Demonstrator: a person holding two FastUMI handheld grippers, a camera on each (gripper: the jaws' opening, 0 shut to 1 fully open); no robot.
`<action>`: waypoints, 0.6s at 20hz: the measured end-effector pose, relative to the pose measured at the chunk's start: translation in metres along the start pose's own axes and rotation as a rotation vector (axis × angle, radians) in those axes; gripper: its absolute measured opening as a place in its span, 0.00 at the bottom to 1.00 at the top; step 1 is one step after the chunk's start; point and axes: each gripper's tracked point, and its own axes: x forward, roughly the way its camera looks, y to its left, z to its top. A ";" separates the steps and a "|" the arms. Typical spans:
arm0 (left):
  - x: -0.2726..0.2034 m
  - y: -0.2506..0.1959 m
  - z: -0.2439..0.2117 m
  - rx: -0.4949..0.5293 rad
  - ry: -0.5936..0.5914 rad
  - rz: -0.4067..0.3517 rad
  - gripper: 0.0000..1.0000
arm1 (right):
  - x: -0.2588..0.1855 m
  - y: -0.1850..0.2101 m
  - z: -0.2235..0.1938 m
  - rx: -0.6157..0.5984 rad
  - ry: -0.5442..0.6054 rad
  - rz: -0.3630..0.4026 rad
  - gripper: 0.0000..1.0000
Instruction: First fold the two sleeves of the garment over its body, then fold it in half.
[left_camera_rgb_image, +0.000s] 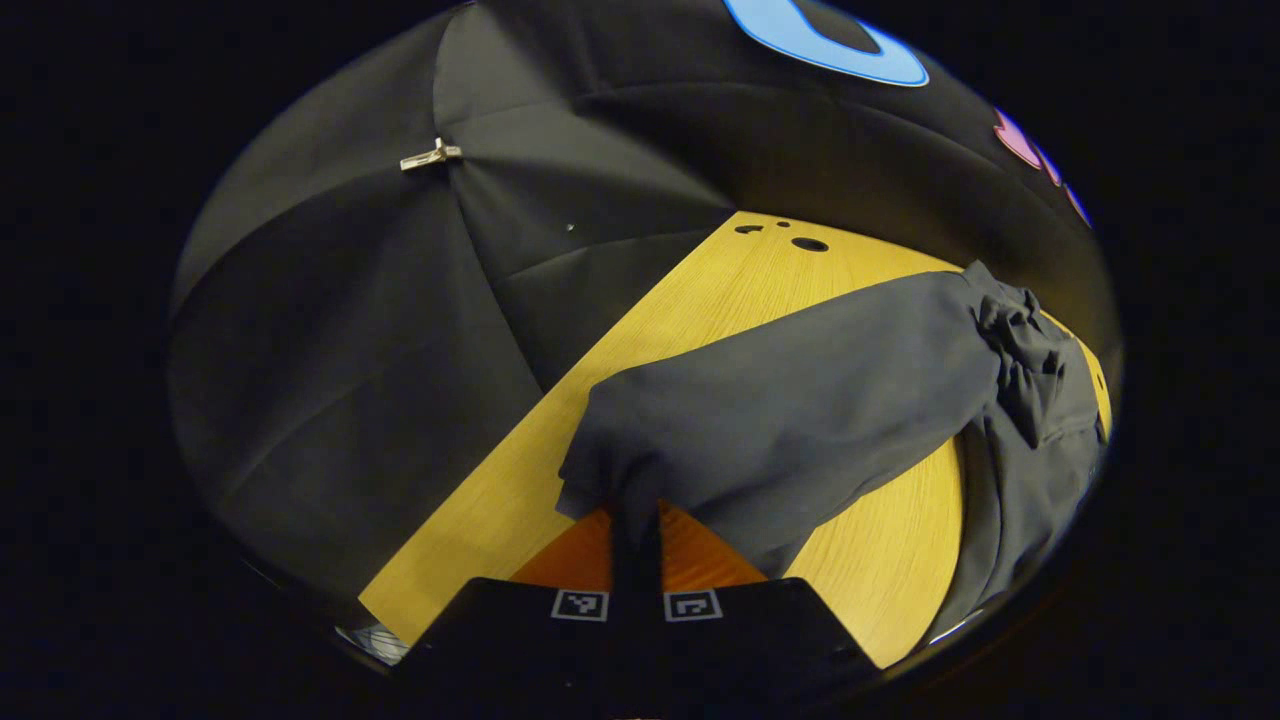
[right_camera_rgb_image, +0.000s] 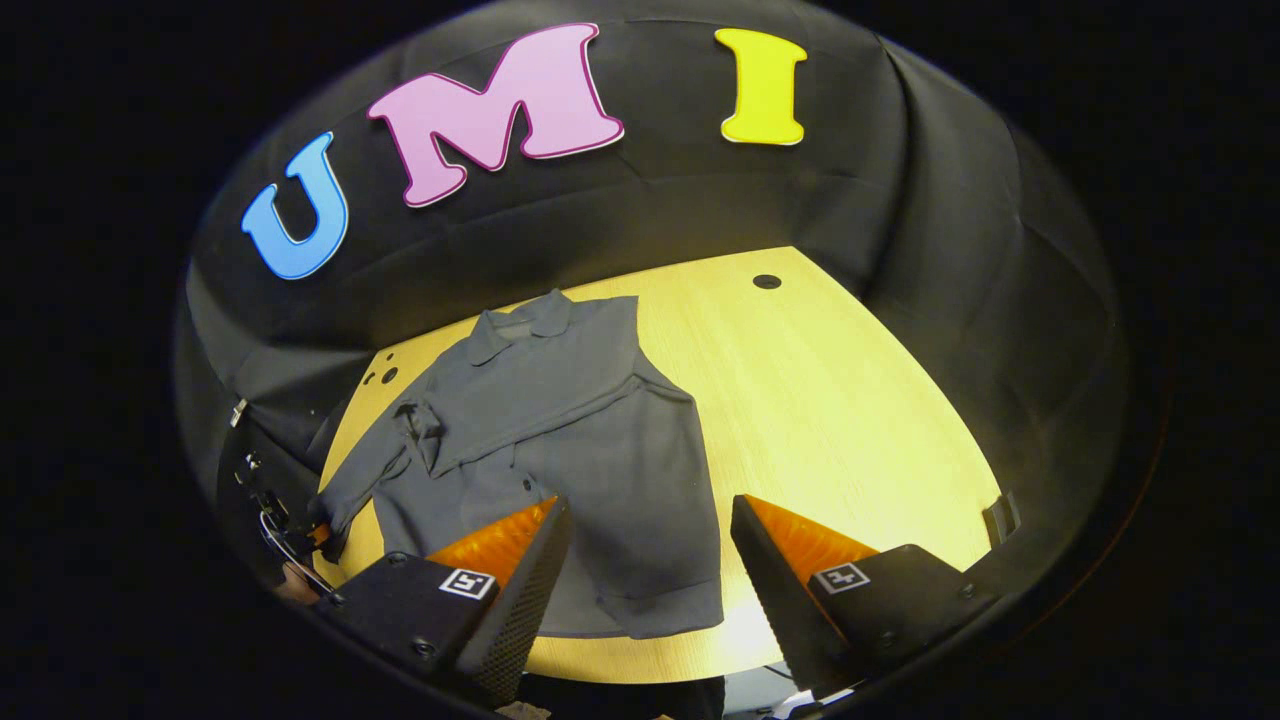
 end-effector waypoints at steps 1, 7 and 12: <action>-0.005 -0.002 0.000 -0.019 0.023 -0.004 0.06 | 0.004 0.002 0.003 0.012 -0.007 0.010 0.99; -0.048 -0.032 0.062 -0.005 -0.077 -0.058 0.06 | 0.021 0.000 0.001 0.018 0.012 0.047 0.99; -0.089 -0.098 0.131 -0.065 -0.167 -0.169 0.06 | 0.029 -0.013 -0.003 0.007 0.032 0.058 0.99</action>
